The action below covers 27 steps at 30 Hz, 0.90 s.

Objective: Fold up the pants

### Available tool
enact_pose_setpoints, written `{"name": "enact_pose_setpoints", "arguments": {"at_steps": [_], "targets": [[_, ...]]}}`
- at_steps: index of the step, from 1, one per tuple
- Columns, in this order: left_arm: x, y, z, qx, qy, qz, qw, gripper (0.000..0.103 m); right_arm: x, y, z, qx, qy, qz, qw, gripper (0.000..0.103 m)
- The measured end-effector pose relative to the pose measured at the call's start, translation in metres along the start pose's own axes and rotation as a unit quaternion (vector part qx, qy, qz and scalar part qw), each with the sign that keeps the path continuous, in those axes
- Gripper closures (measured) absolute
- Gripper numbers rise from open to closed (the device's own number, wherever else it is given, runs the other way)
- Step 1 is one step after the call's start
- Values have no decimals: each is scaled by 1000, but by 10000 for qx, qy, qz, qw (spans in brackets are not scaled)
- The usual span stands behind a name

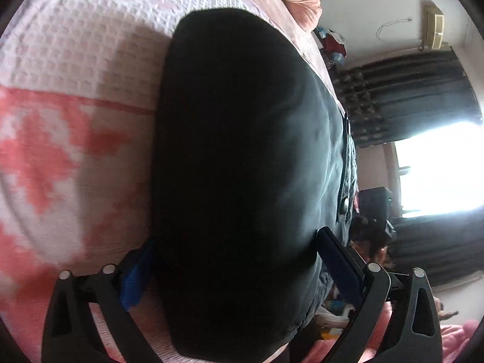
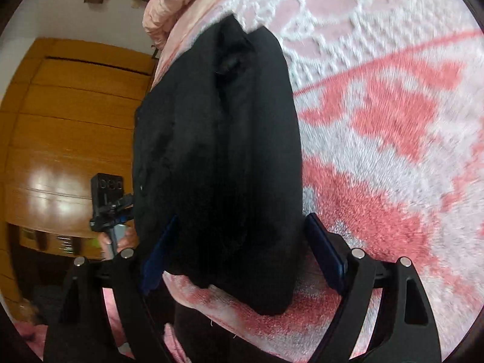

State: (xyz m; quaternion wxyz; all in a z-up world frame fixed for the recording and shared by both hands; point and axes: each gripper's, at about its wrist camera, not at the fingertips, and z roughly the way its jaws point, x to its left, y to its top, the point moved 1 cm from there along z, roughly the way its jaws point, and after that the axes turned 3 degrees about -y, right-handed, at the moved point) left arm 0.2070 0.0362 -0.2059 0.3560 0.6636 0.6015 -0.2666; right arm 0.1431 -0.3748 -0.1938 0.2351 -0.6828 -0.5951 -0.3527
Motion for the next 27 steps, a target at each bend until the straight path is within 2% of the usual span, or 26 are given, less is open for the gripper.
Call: {"name": "enact_pose_setpoints", "arguments": {"at_steps": [4, 6, 8, 10, 11, 12, 13, 15, 17, 18, 21, 27], "targets": [[-3, 1, 5, 105, -193, -32, 9998, 4, -6, 6, 7, 123, 404, 79, 9991, 18], [-4, 0, 6, 126, -443, -83, 9989, 4, -5, 12, 14, 253, 649, 4, 9976, 18], [-4, -4, 5, 98, -756, -168, 9970, 4, -4, 18, 22, 319, 693, -16, 9971, 19], [-5, -5, 5, 62, -783, -197, 9967, 4, -1, 21, 26, 332, 695, -86, 9970, 21], [-4, -4, 6, 36, -667, -239, 9975, 8, 2, 22, 27, 309, 624, -170, 9974, 23], [-2, -3, 6, -2, -464, -284, 9985, 23, 3, 20, 27, 274, 570, -203, 9978, 29], [0, -6, 7, -37, -320, -334, 9989, 31, 3, 19, 26, 221, 563, -210, 9979, 37], [0, -9, 5, -171, -345, -428, 9983, 42, 3, 16, 18, 27, 712, -181, 9973, 51], [-7, -14, 0, -311, -232, -402, 9984, 50, 7, 12, 10, -111, 761, -188, 9969, 56], [-10, -14, -2, -373, -191, -376, 9984, 56, 13, 9, 7, -184, 656, -276, 9973, 57], [-21, -16, -7, -551, -217, -291, 9978, 65, 32, 5, -1, -332, 454, -499, 9972, 61], [-49, -12, -25, -985, -419, 59, 9942, 66, 80, 8, -33, -676, 125, -1146, 9910, 63]]}}
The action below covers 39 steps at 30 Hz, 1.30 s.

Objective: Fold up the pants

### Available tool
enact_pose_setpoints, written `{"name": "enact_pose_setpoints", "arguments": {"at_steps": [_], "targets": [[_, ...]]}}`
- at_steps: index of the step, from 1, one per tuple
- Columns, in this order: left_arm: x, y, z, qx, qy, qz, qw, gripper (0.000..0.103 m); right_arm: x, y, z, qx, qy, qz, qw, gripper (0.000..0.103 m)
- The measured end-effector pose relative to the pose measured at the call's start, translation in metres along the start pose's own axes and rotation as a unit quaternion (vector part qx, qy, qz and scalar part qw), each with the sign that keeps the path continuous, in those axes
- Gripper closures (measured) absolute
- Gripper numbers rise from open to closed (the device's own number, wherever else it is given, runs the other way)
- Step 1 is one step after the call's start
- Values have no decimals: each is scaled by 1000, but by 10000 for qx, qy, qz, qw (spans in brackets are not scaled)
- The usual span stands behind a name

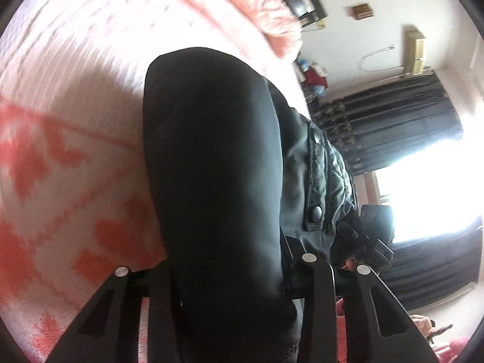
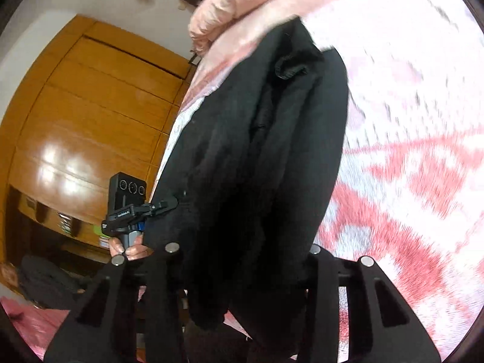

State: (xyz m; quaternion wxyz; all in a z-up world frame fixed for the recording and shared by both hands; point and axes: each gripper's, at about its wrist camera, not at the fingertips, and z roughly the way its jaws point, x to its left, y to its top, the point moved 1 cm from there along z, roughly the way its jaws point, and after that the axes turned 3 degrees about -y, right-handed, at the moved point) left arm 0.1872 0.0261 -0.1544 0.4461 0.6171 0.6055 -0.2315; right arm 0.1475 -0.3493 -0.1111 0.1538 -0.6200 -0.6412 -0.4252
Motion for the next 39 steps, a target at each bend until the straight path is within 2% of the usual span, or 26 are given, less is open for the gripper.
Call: {"name": "enact_pose_setpoints", "arguments": {"at_steps": [5, 9, 14, 18, 21, 23, 25, 28, 29, 31, 34, 36, 39], "targets": [[-27, 32, -10, -420, -6, 422, 9982, 66, 17, 36, -21, -210, -1, -325, 9993, 63], [-28, 65, -6, -692, 154, 597, 9957, 66, 21, 77, -22, -302, 4, -527, 9982, 63], [-18, 101, 2, -766, 483, 621, 9940, 66, 11, 122, 13, -260, 9, -465, 9986, 63], [-8, 129, 37, -635, 732, 461, 9942, 66, -14, 146, 43, -126, 10, -292, 9995, 63], [12, 132, 52, -490, 880, 280, 9945, 66, -31, 157, 67, 45, 5, -49, 10000, 63], [18, 127, 54, -511, 838, 282, 9948, 64, -46, 159, 81, 189, -77, 138, 9997, 62], [23, 123, 55, -539, 767, 299, 9951, 62, -63, 154, 89, 278, -187, 248, 9991, 59], [34, 116, 56, -505, 781, 267, 9953, 54, -75, 151, 98, 298, -30, 418, 9987, 53], [37, 111, 54, -510, 765, 240, 9955, 50, -82, 151, 99, 321, -12, 469, 9984, 51], [41, 110, 56, -527, 722, 208, 9958, 46, -90, 146, 104, 341, 17, 560, 9978, 39], [44, 104, 57, -538, 740, 260, 9955, 38, -99, 144, 99, 247, 234, 683, 9971, 37], [45, 103, 55, -562, 828, 279, 9946, 29, -100, 139, 94, 185, 366, 719, 9966, 35], [50, 96, 43, -621, 975, 305, 9928, 26, -101, 135, 82, 156, 411, 743, 9963, 29]]}}
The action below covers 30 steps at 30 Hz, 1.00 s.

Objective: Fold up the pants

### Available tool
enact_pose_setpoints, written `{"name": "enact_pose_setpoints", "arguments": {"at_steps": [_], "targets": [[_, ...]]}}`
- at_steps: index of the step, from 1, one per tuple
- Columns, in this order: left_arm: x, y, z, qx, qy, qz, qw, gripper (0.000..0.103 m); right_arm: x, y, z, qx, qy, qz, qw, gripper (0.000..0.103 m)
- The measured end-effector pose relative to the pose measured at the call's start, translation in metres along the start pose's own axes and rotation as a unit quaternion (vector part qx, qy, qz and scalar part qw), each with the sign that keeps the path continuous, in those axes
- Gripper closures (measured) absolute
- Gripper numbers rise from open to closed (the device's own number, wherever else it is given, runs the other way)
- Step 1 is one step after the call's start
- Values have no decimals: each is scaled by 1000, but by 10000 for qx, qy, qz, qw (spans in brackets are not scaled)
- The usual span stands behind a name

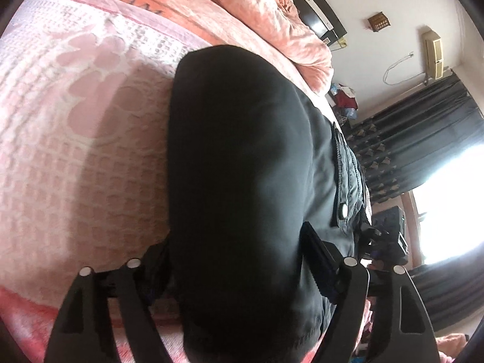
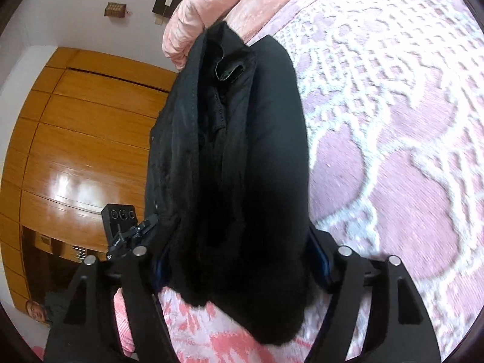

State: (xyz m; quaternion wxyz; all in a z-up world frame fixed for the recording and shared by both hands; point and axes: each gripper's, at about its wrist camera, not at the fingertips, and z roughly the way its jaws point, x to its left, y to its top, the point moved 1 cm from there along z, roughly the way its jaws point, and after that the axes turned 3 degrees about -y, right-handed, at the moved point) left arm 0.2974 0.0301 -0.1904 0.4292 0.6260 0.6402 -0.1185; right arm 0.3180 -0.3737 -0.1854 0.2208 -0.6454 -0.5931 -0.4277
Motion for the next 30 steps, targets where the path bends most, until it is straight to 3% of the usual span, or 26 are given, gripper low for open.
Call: {"name": "enact_pose_setpoints", "arguments": {"at_steps": [3, 6, 10, 12, 14, 17, 21, 25, 30], "targets": [[-5, -3, -12, -86, 263, 172, 9995, 23, -5, 2, -9, -106, -54, 22, 9999, 26], [-17, -22, -37, -264, 886, 427, 9948, 15, -9, -9, -29, -268, -204, 45, 9994, 25], [-44, -46, -55, -324, 1477, 562, 9869, 5, 7, -37, -49, -559, -1083, -123, 9925, 22], [-61, -64, -62, -316, 1597, 593, 9849, 4, 27, -54, -52, -747, -1674, -296, 9826, 13], [-77, -77, -65, -317, 1808, 604, 9811, 4, 52, -73, -53, -955, -2227, -434, 9692, 12], [-99, -91, -70, -330, 1972, 715, 9772, 4, 77, -102, -51, -1171, -2669, -635, 9545, 3], [-124, -110, -89, -457, 2283, 1038, 9670, 4, 106, -140, -51, -1390, -3284, -943, 9295, 3], [-145, -119, -105, -520, 2185, 1211, 9669, 4, 127, -169, -62, -1511, -3634, -1278, 9104, 3], [-157, -128, -122, -673, 2324, 1344, 9609, 4, 148, -191, -73, -1581, -3636, -1445, 9066, 3]]}}
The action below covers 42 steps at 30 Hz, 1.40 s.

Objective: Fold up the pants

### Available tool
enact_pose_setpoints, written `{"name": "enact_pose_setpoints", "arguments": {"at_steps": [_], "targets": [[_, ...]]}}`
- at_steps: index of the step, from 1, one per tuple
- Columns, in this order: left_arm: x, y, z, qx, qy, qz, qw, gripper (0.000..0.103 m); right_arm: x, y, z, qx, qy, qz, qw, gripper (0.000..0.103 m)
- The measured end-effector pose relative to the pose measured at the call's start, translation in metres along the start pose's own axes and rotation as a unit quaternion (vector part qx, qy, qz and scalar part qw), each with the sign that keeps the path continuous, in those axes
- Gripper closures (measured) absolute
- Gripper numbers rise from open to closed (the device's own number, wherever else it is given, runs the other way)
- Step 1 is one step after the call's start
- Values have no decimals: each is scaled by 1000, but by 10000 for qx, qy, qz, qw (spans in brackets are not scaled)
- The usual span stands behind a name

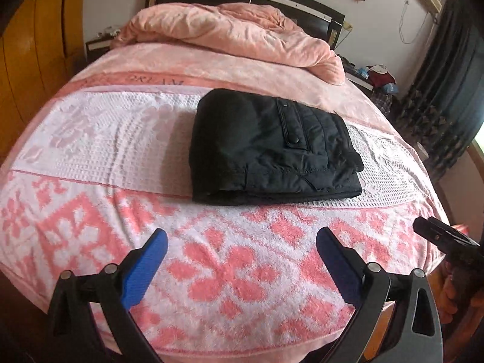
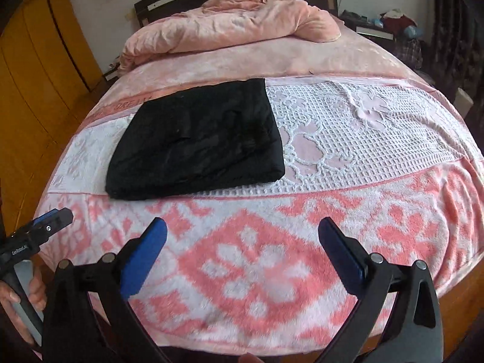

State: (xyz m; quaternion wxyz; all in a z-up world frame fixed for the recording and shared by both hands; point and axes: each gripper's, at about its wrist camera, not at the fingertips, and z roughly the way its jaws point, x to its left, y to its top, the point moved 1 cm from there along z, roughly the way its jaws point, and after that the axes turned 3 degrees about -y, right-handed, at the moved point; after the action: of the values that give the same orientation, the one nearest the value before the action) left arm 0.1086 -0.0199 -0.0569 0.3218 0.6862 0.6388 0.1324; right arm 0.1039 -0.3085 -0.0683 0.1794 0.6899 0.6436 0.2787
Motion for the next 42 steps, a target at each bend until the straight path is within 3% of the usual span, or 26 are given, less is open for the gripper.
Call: {"name": "enact_pose_setpoints", "arguments": {"at_steps": [20, 42], "targets": [[-9, -18, -42, -148, 110, 140, 9997, 4, 24, -16, -73, -336, -31, -232, 9992, 3], [-27, -12, -51, -251, 162, 320, 9990, 4, 29, -14, -76, -305, -41, -179, 9994, 3]]}}
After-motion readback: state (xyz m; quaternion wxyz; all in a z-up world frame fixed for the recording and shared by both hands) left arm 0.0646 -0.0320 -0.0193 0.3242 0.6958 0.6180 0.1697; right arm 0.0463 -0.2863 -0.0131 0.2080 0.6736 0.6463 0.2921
